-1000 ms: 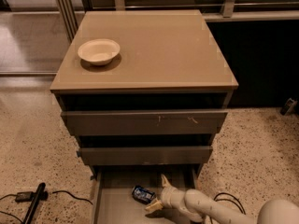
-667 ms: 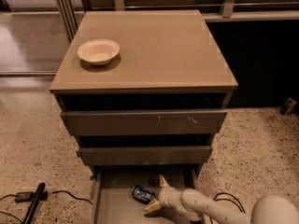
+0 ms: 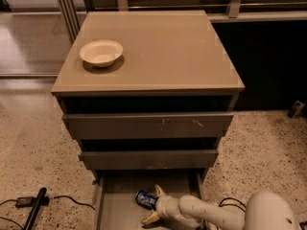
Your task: Pick pepsi can from bottom drawer and place on counter
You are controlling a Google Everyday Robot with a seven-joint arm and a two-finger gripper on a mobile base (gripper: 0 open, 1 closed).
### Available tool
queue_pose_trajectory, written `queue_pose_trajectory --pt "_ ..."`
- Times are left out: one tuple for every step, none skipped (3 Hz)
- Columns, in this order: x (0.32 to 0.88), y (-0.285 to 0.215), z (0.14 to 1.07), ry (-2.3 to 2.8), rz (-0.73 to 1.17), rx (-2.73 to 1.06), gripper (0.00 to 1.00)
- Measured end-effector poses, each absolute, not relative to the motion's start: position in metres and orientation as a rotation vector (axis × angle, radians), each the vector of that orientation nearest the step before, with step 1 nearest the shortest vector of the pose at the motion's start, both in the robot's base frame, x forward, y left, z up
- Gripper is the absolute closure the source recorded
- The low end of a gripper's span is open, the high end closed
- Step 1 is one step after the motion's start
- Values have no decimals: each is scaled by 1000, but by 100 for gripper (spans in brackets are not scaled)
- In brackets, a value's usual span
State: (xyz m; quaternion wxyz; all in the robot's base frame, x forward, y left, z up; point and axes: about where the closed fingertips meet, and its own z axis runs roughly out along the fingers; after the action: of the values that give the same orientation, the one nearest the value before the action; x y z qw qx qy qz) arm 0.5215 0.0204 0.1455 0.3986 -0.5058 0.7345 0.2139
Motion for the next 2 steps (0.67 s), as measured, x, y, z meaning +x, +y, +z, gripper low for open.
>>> queue_pose_trajectory --pt "521 22 144 1860 545 -1282 3" --pt "521 22 144 1860 545 -1282 26"
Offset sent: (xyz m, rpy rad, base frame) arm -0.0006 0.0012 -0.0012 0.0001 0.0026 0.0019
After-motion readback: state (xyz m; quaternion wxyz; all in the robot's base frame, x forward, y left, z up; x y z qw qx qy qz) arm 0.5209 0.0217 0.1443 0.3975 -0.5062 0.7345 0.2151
